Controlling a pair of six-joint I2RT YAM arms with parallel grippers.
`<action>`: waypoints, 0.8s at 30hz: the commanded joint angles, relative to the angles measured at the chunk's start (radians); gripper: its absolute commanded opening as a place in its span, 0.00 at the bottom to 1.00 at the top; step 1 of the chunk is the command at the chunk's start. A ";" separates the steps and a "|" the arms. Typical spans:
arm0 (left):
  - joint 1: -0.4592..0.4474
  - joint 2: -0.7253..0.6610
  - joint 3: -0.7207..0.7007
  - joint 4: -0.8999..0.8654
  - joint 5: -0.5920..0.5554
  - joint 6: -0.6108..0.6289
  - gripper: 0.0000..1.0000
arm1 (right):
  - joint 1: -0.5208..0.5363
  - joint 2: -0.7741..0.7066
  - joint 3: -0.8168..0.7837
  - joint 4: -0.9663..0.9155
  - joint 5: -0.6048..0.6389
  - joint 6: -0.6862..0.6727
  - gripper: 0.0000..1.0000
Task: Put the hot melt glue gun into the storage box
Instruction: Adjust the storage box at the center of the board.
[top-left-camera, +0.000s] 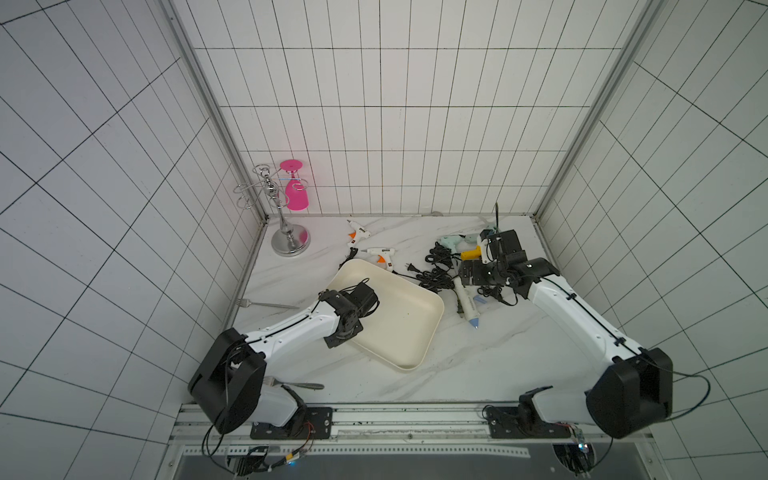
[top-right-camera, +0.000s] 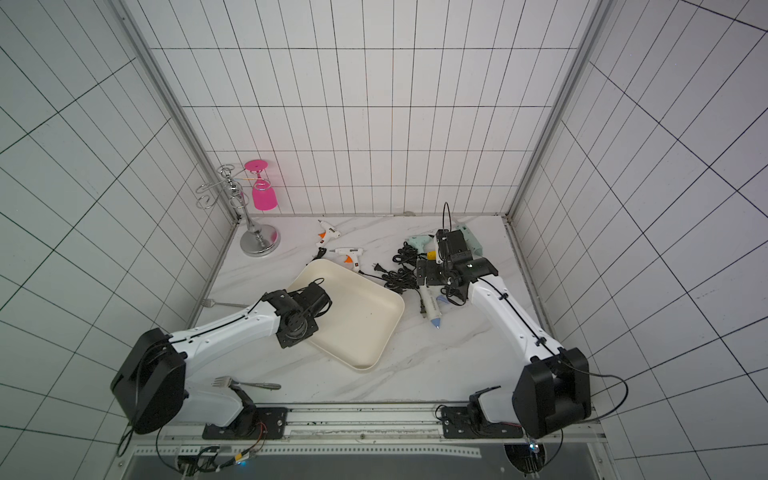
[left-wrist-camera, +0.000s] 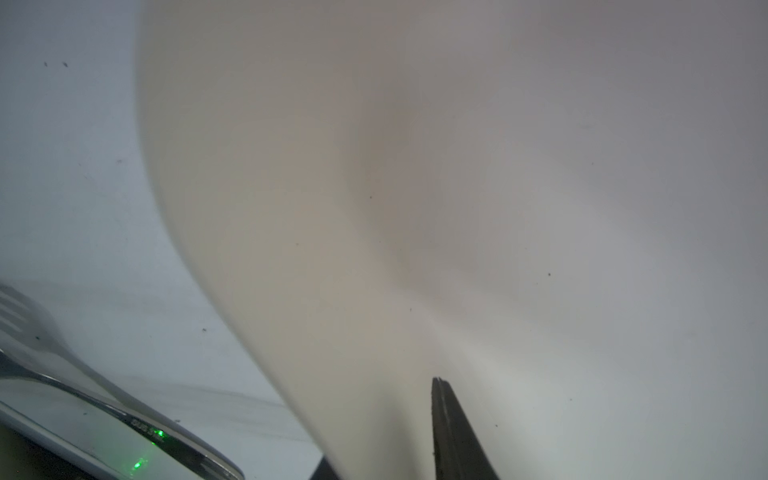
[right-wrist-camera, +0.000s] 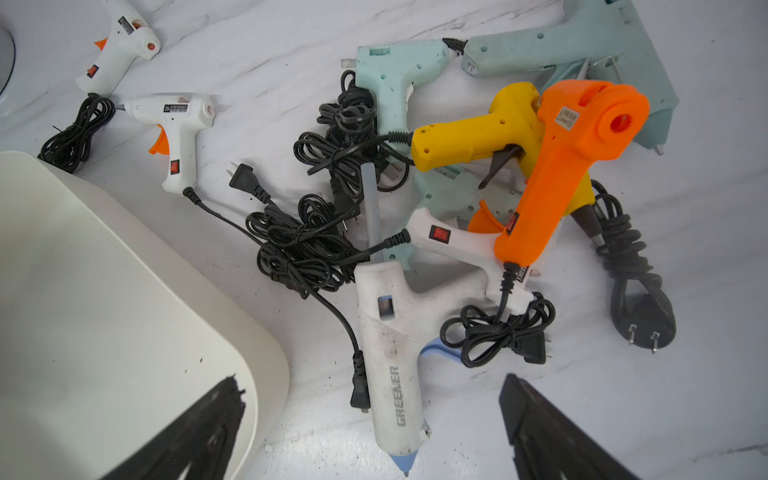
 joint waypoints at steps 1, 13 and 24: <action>0.002 0.063 0.070 -0.065 -0.060 0.215 0.19 | -0.019 0.065 0.091 -0.030 0.006 0.031 0.99; 0.002 0.252 0.233 -0.077 -0.259 0.615 0.14 | -0.066 0.191 0.104 -0.046 -0.037 0.000 1.00; 0.018 0.380 0.403 -0.059 -0.322 0.713 0.16 | -0.056 0.265 0.126 -0.056 -0.114 -0.010 0.81</action>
